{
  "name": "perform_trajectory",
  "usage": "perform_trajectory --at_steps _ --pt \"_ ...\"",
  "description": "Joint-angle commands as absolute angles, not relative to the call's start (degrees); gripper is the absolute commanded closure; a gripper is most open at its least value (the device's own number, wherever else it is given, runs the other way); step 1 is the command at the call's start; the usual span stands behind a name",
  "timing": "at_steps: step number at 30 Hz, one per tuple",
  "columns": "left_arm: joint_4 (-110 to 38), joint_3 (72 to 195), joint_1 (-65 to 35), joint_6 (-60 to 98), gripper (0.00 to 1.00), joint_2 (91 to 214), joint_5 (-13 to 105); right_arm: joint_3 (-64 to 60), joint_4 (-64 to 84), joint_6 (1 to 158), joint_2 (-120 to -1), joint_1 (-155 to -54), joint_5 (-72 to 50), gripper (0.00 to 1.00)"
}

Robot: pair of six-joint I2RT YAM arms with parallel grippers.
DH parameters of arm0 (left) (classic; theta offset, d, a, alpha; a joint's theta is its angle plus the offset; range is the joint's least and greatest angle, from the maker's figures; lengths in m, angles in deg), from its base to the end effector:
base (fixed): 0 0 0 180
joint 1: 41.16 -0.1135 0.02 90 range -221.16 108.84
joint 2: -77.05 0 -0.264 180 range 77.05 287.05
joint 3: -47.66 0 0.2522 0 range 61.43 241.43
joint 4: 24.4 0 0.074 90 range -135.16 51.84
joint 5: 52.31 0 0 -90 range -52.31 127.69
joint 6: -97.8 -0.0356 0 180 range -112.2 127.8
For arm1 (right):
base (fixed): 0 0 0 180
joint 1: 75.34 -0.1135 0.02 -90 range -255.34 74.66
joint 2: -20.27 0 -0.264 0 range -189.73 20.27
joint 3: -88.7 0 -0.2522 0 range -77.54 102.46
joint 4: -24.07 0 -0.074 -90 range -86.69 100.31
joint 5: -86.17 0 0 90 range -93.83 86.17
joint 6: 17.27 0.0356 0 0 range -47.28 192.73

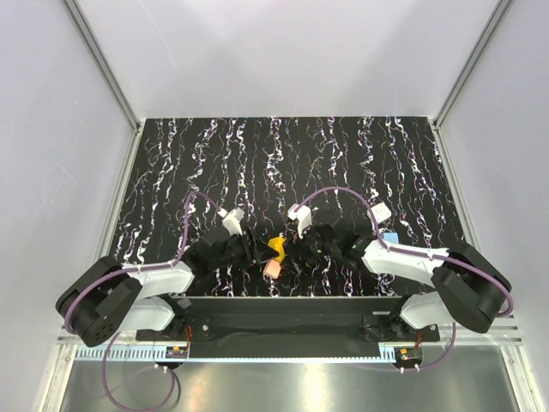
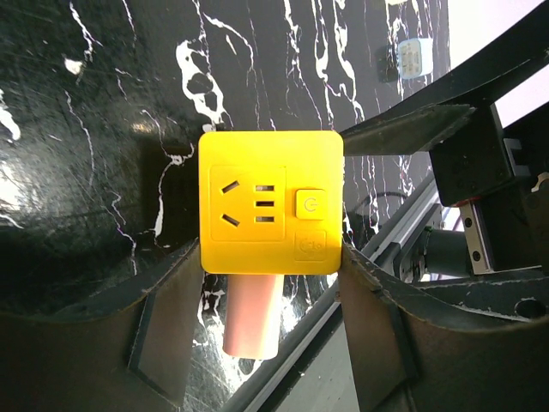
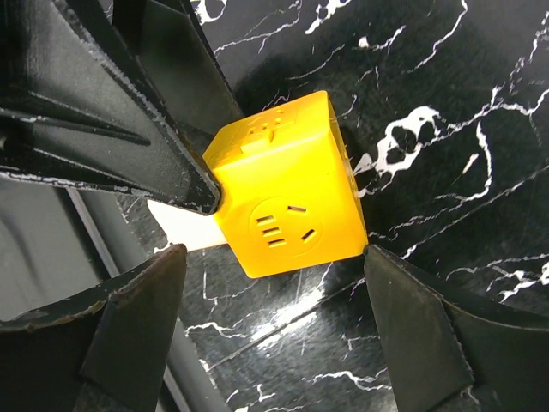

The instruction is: Pull the plug off the socket

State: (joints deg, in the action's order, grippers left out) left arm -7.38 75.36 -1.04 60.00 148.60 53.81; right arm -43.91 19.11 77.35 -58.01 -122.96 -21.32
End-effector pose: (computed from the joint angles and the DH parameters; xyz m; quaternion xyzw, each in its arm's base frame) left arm 0.1579 -0.1460 0.1404 -0.0157 0.8465 -0.4568 0.2730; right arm 0.1743 0.2069 0.1793 -0.3869 0.7935 0.3196 0.3443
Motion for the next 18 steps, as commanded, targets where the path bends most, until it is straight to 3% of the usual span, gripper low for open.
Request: perform_trajectory --at_steps 1,7,18 --pt "-7.84 75.93 -1.43 57.45 1.0 150.35 55.79 -42.64 25.16 74.66 -59.18 -123.41 -23.25 0.1" --pt "-5.91 75.75 -1.96 57.63 1.0 151.49 57.11 -43.26 28.15 74.75 -61.37 -123.42 -23.34 0.15" --pt "-4.94 75.93 -2.05 57.98 1.0 152.46 58.34 -42.2 30.52 75.19 -62.79 -123.42 -23.69 0.41"
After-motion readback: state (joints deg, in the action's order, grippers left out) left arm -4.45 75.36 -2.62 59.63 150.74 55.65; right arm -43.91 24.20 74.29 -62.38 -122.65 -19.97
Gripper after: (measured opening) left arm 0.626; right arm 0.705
